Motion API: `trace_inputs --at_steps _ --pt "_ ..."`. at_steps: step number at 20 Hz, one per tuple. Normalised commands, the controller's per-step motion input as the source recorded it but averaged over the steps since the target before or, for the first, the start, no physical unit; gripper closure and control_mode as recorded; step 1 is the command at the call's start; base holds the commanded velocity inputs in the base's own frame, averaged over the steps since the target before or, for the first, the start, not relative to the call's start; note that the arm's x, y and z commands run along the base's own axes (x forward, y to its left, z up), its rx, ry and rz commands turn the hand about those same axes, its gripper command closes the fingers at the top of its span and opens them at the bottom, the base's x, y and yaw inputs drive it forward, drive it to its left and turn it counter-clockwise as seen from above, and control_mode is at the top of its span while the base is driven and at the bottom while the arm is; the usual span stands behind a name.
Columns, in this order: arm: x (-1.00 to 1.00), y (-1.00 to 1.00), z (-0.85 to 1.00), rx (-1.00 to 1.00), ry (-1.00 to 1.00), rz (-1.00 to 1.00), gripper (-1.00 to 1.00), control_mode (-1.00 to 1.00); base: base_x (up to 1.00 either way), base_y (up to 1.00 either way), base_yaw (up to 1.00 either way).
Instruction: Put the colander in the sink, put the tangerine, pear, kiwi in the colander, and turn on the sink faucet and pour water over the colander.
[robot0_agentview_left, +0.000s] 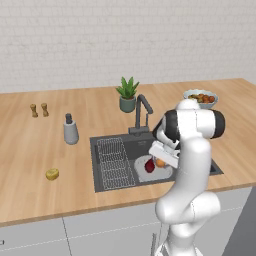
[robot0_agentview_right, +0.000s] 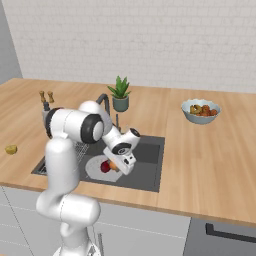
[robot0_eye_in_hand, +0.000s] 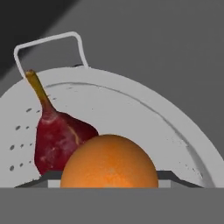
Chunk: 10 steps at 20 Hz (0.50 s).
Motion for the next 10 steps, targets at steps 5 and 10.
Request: trace_inputs --at_steps 5,10 --pt "0.04 0.03 -0.21 0.0 0.0 0.07 1.0 -1.0 0.0 0.0 0.0" --pt "0.0 0.11 -0.12 0.0 0.0 0.07 1.0 -1.0 0.0 0.0 0.0"
